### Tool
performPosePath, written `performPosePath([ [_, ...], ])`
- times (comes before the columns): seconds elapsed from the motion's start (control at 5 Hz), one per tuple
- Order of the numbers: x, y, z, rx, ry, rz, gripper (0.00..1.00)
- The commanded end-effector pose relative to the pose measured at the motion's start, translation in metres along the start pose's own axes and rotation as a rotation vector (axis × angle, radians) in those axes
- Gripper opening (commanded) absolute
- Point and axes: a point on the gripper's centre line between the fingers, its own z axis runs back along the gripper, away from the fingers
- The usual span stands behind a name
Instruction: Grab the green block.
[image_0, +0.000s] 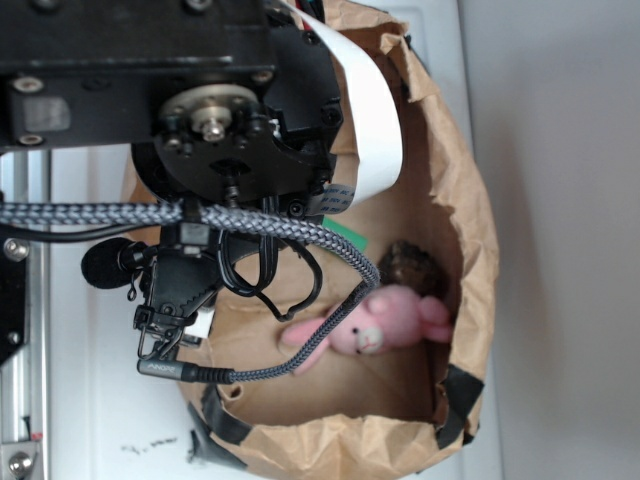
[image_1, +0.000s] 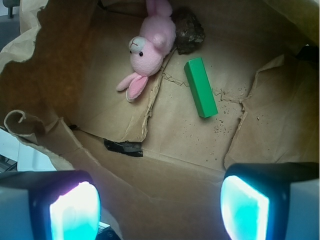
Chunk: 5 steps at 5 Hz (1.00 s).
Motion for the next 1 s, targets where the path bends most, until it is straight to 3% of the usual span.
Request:
performPosePath([
  [0.0,0.02,0.019,-0.006,-0.005,-0.087,-0.072,1.0],
  [0.2,0.052,0.046,-0.02,-0.005,-0.141,-0.064,1.0],
  [0.4,0.067,0.054,-0.029,0.003,-0.173,-0.094,1.0],
  [0.8,0.066,0.059,-0.06,0.071,-0.177,-0.167,1.0],
])
